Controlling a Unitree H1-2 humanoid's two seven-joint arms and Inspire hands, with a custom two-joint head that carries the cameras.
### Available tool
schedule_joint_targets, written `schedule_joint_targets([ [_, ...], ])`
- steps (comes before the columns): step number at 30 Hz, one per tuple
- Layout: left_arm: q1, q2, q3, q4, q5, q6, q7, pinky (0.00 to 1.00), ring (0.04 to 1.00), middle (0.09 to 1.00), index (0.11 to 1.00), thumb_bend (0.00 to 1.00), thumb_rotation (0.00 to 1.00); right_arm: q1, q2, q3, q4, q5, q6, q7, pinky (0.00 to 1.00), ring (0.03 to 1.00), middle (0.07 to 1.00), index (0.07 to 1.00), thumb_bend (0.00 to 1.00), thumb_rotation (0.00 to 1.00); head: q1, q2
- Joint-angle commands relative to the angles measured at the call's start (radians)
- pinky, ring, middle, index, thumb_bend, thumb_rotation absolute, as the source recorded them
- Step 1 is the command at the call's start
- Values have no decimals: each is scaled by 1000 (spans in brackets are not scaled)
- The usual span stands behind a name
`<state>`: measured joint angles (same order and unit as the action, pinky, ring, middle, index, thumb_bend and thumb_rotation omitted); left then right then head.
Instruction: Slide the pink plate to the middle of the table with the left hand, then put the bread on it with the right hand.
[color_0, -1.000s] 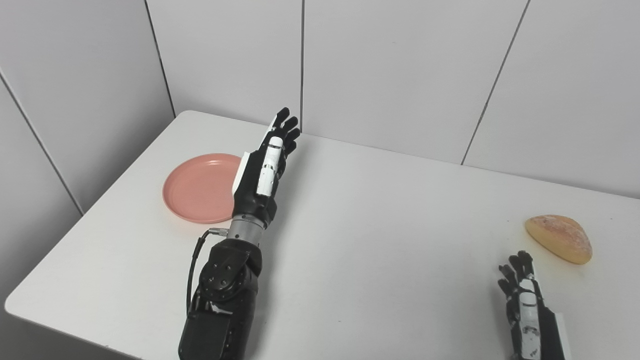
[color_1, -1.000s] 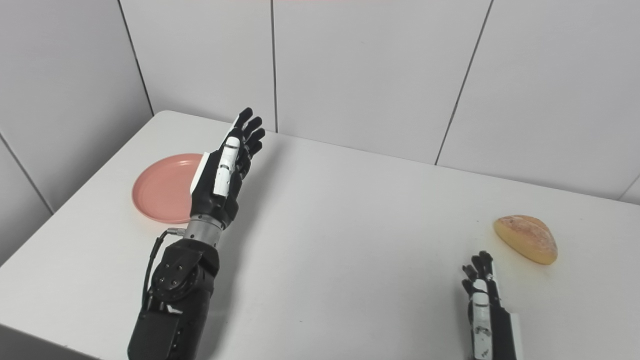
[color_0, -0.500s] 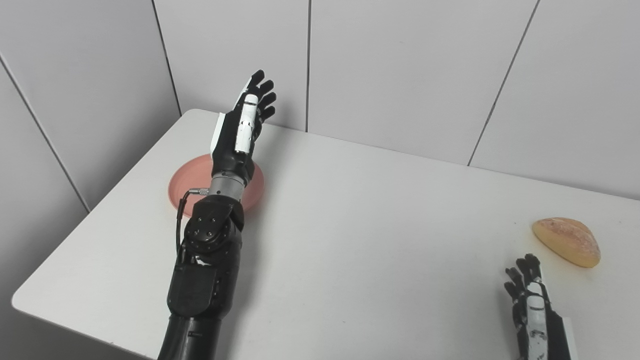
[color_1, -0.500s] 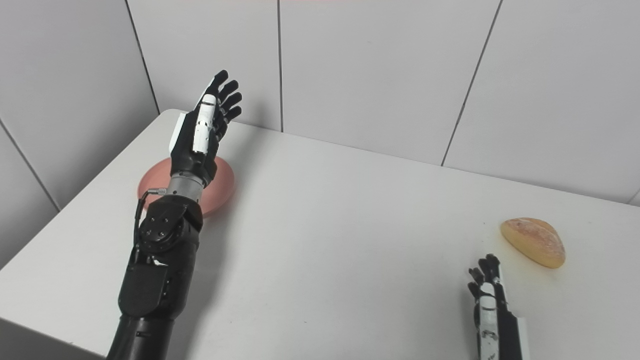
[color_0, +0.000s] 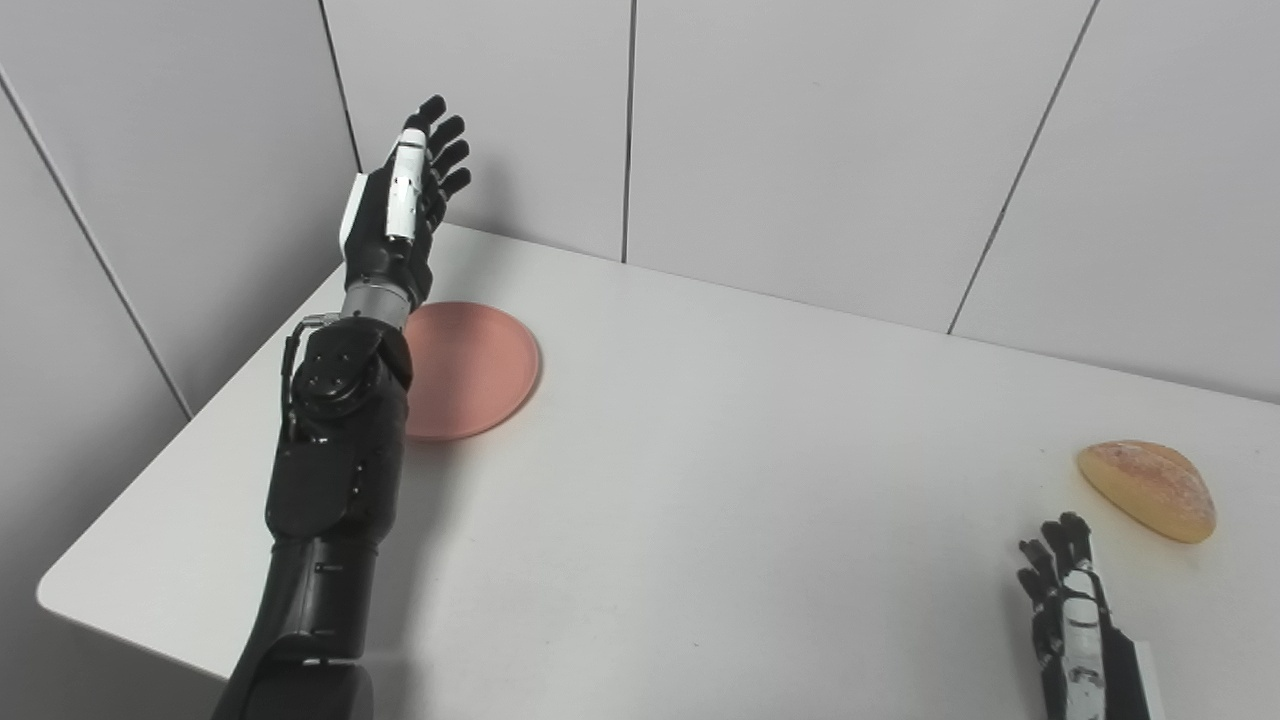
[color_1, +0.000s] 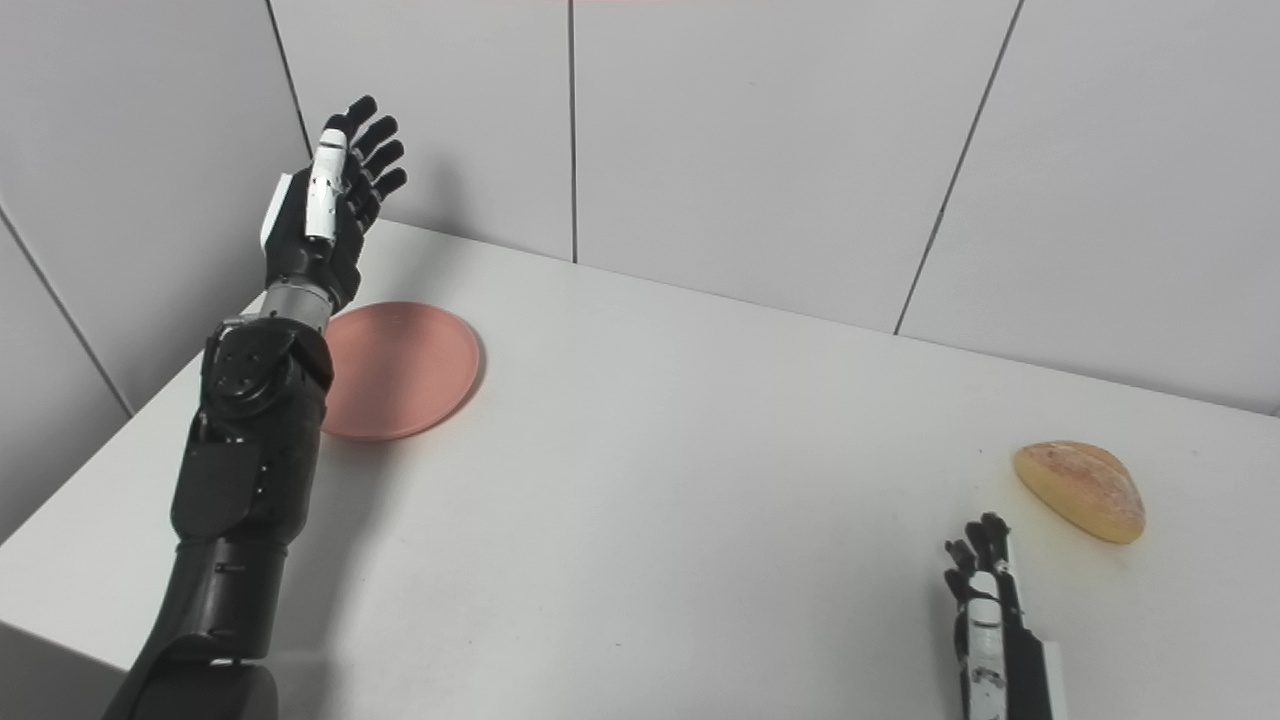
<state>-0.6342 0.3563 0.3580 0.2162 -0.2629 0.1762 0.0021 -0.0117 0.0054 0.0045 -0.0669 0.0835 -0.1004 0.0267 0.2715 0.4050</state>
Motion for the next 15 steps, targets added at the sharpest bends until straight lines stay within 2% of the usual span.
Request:
schedule_joint_targets([
  [1,-59,36,11,-2,-21,-40,-17,910,896,890,873,414,1000,5,-10,-7,-1,6,-49,11,982,965,979,988,234,1000,-1,0],
  [8,-69,92,41,81,-86,-33,-57,942,912,907,893,400,1000,2,-12,-9,0,15,-51,15,990,973,989,997,235,1000,4,0],
  [15,-68,119,68,135,-128,-22,-68,951,910,908,903,378,1000,1,-14,-7,1,15,-52,15,987,972,988,995,244,1000,4,-4],
])
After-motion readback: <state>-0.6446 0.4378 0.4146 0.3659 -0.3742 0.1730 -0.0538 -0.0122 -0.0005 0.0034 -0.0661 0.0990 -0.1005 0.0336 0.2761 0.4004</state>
